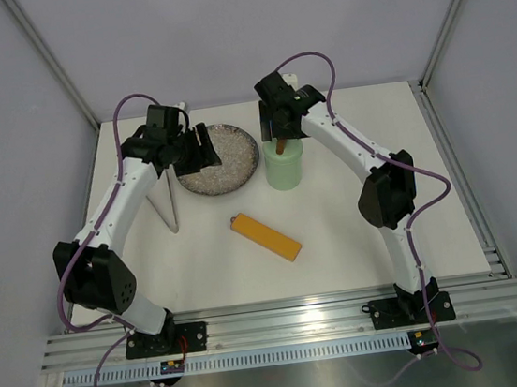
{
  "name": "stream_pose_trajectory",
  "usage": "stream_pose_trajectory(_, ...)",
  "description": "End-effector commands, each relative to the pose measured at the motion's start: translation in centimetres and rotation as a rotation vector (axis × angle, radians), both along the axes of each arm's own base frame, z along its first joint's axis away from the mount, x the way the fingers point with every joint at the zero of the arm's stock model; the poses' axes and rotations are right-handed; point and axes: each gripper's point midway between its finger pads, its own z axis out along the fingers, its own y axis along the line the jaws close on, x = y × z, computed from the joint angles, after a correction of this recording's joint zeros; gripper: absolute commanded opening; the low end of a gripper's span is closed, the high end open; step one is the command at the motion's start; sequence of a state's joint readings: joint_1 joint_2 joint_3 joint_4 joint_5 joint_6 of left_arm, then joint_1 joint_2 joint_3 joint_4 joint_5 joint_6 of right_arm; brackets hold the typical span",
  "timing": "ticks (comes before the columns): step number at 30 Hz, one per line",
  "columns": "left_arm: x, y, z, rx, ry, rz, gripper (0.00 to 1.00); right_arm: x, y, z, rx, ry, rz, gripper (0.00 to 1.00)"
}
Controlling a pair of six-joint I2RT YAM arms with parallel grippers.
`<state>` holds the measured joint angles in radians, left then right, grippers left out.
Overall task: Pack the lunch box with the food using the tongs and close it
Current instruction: Close the box lid on the packing box, then reset both arms
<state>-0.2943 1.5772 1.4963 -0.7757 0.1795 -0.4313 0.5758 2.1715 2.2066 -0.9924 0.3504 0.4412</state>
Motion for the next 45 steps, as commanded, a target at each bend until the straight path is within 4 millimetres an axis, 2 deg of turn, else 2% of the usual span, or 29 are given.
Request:
stream_pose_trajectory(1, 0.3, -0.8, 1.6, -0.039, -0.055, -0.017, 0.66, -1.1, -1.1, 2.2, -0.020, 0.003, 0.013, 0.81)
stream_pose_trajectory(7, 0.3, -0.9, 1.6, -0.037, -0.056, -0.014, 0.66, -0.6, -1.5, 10.7, 0.057, -0.188, -0.004, 0.82)
stream_pose_trajectory(10, 0.3, -0.8, 1.7, -0.038, -0.059, -0.011, 0.66, -0.5, -1.4, 12.8, 0.093, -0.241, -0.001, 0.82)
stream_pose_trajectory(12, 0.4, -0.9, 1.9, -0.038, -0.062, -0.012, 0.66, -0.4, -1.2, 13.3, 0.106, -0.250, 0.005, 0.81)
stream_pose_trajectory(14, 0.3, -1.0, 1.9, -0.040, -0.061, -0.013, 0.66, -0.3, -0.9, 12.2, 0.102, -0.224, 0.011, 0.81)
stream_pose_trajectory(17, 0.2, -1.0, 1.9, -0.038, -0.061, -0.012, 0.66, -0.3, -0.2, 9.2, 0.096, -0.155, 0.025, 0.81)
stream_pose_trajectory(18, 0.2, -0.9, 1.8, -0.035, -0.059, -0.010, 0.66, -0.6, -0.2, 7.4, 0.082, -0.115, 0.028, 0.81)
stream_pose_trajectory(23, 0.0, -0.7, 1.6, -0.027, -0.056, -0.006, 0.66, -1.6, 0.9, 1.3, 0.072, 0.035, 0.048, 0.82)
stream_pose_trajectory(25, 0.0, -0.7, 1.6, -0.028, -0.055, -0.007, 0.66, -1.7, 0.6, -0.2, 0.045, 0.072, 0.042, 0.82)
stream_pose_trajectory(27, -0.1, -0.8, 1.4, -0.028, -0.052, -0.007, 0.66, -1.8, 0.3, 0.2, 0.031, 0.077, 0.039, 0.82)
stream_pose_trajectory(30, -0.2, -1.0, 1.4, -0.030, -0.051, -0.012, 0.66, -1.6, 0.0, 3.7, 0.044, 0.005, 0.043, 0.82)
stream_pose_trajectory(33, -0.3, -1.0, 1.5, -0.027, -0.052, -0.012, 0.66, -2.0, -0.5, 8.9, 0.088, -0.103, 0.041, 0.83)
stream_pose_trajectory(34, -0.3, -0.9, 1.8, -0.027, -0.062, -0.011, 0.66, -2.4, -1.2, 11.5, 0.107, -0.160, 0.032, 0.83)
stream_pose_trajectory(36, -0.5, -0.8, 2.1, -0.025, -0.064, -0.011, 0.66, -2.9, -2.0, 13.4, 0.117, -0.209, 0.020, 0.86)
stream_pose_trajectory(37, -0.4, -0.8, 2.5, -0.025, -0.076, -0.010, 0.66, -3.4, -3.0, 15.6, 0.124, -0.271, -0.001, 0.87)
stream_pose_trajectory(38, -0.6, -0.7, 2.9, -0.023, -0.085, -0.009, 0.66, -3.6, -3.7, 16.2, 0.117, -0.291, -0.015, 0.88)
stream_pose_trajectory(39, -0.6, -0.5, 3.3, -0.022, -0.092, -0.006, 0.66, -3.9, -4.3, 15.8, 0.098, -0.287, -0.026, 0.90)
stream_pose_trajectory(40, -0.6, -0.4, 3.6, -0.015, -0.105, -0.004, 0.66, -4.5, -5.4, 17.1, 0.098, -0.321, -0.051, 0.91)
stream_pose_trajectory(41, -0.8, -0.2, 4.6, -0.017, -0.129, -0.002, 0.66, -4.9, -6.2, 16.2, 0.076, -0.303, -0.063, 0.92)
stream_pose_trajectory(42, -0.9, 0.1, 5.0, -0.007, -0.141, 0.004, 0.66, -5.3, -6.9, 16.2, 0.066, -0.302, -0.077, 0.93)
stream_pose_trajectory(44, -1.4, 0.6, 5.9, 0.009, -0.156, 0.002, 0.66, -6.8, -9.0, 17.1, 0.040, -0.335, -0.124, 0.94)
stream_pose_trajectory(45, -1.8, 0.8, 6.7, 0.012, -0.177, 0.004, 0.67, -7.4, -10.0, 14.7, 0.000, -0.292, -0.139, 0.94)
